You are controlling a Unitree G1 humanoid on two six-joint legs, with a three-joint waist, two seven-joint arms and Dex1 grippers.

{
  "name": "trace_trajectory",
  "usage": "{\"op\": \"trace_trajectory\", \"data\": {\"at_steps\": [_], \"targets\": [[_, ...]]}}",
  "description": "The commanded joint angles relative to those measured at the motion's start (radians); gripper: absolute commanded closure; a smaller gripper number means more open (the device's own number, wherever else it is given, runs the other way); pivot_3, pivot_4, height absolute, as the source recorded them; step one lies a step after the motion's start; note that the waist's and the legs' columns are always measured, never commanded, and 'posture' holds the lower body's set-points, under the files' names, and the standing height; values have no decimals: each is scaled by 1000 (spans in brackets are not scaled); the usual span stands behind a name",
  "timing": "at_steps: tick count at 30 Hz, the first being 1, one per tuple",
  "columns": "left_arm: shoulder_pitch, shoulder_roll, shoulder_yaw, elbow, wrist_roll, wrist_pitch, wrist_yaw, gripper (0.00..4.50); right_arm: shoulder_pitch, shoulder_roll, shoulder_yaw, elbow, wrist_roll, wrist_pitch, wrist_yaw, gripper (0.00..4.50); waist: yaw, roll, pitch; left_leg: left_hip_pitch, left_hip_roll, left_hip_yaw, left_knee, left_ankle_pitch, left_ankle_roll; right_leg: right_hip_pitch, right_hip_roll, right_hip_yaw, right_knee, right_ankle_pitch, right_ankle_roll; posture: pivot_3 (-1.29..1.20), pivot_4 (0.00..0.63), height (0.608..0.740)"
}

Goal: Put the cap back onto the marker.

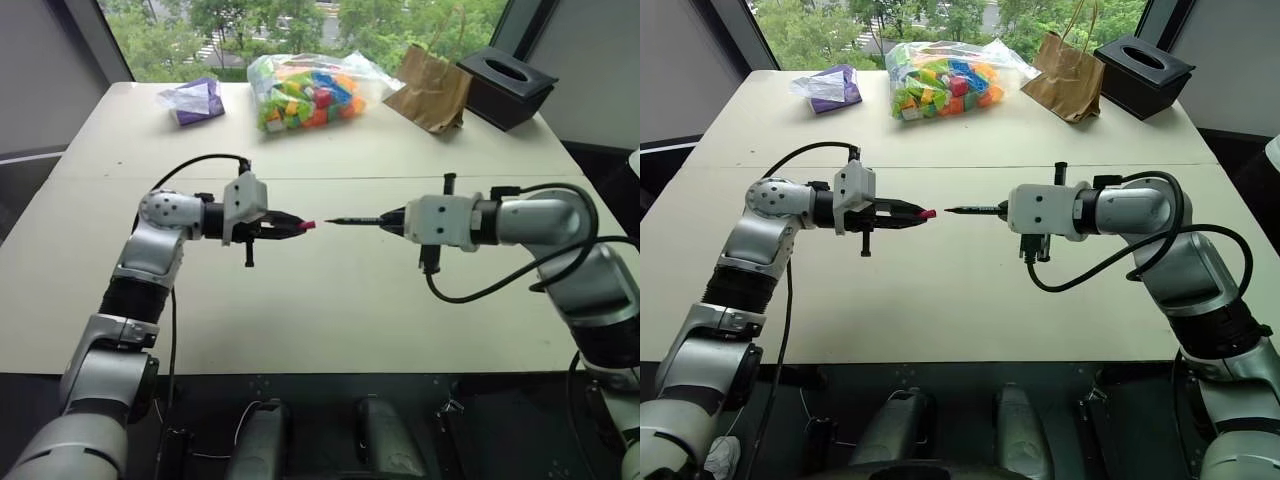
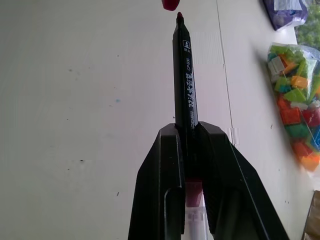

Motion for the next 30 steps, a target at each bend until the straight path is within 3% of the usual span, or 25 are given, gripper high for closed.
{"op": "trace_trajectory", "data": {"at_steps": [1,30], "targets": [[-31,0,4,-10,4,-21,1,4500,-18,-2,-23,-46,21,20,1,4462,0,0,0,0,0,0,0,0,0,0,0,0,0,0,0,0,150,740],[-18,-2,19,-82,-36,65,-1,4500,-17,-20,-10,-26,7,17,11,4462,0,0,0,0,0,0,0,0,0,0,0,0,0,0,0,0,150,740]]}}
